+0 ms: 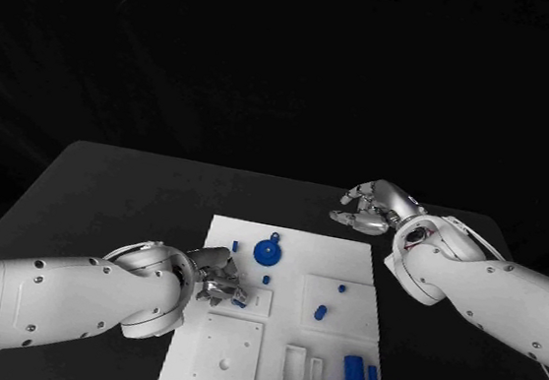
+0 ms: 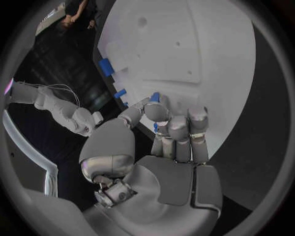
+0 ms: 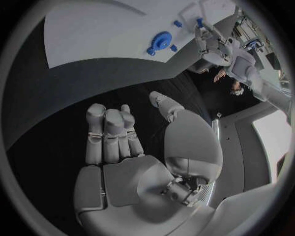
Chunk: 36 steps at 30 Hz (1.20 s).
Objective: Assemble the parts on the task board
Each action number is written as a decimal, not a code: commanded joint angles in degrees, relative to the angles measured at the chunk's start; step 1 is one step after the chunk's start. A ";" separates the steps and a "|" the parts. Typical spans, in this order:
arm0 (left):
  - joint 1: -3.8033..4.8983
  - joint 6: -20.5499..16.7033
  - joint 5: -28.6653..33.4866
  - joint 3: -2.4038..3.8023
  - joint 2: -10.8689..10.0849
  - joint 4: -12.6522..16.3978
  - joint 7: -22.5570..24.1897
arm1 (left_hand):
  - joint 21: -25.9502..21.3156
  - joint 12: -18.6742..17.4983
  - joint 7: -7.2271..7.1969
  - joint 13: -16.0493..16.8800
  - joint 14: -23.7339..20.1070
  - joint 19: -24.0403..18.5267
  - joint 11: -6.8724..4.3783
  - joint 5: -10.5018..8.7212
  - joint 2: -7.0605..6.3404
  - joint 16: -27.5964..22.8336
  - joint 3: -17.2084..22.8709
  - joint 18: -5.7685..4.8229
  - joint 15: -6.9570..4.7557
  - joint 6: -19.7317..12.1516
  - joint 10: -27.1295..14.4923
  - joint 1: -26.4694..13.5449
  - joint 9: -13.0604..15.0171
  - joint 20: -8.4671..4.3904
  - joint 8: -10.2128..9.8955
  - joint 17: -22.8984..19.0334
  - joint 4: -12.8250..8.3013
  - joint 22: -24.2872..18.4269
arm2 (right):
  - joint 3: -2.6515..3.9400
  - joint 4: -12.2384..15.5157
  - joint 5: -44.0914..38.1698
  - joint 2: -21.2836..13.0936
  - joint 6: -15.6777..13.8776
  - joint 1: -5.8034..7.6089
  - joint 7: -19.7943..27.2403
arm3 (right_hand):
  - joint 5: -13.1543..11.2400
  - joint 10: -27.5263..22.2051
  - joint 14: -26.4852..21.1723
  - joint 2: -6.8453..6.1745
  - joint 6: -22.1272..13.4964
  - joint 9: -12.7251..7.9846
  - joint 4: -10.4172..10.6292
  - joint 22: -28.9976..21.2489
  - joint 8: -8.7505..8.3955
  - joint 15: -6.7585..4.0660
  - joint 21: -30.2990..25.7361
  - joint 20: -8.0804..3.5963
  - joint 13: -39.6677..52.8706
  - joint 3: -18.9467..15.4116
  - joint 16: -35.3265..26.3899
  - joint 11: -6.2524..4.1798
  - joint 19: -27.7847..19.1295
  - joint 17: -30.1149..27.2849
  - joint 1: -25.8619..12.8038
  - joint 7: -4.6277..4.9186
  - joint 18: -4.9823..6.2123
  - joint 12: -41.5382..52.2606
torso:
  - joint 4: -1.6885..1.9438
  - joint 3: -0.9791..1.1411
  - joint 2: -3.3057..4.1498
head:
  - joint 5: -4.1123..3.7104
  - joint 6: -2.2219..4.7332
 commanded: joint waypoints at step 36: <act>-1.85 -9.58 -4.11 -0.30 0.09 0.54 0.02 | 1.00 2.04 -5.07 0.46 3.61 1.26 -2.88 1.70 0.65 1.14 0.81 2.44 -3.86 7.38 -2.18 -1.06 1.04 -5.12 1.10 -0.44 -0.30 0.70 | 0.02 -0.01 0.44 -0.31 0.74 -0.03 0.08 | 0.56 -0.14 0.39 0.32 -0.01 0.06 0.50 0.63 0.21 0.02 -0.43 -0.33 -0.16 -0.19 -0.30 -0.03 0.25 0.10 -0.24 0.27 3.63 0.27 | -0.03 0.09 -0.01 | 0.06 -0.32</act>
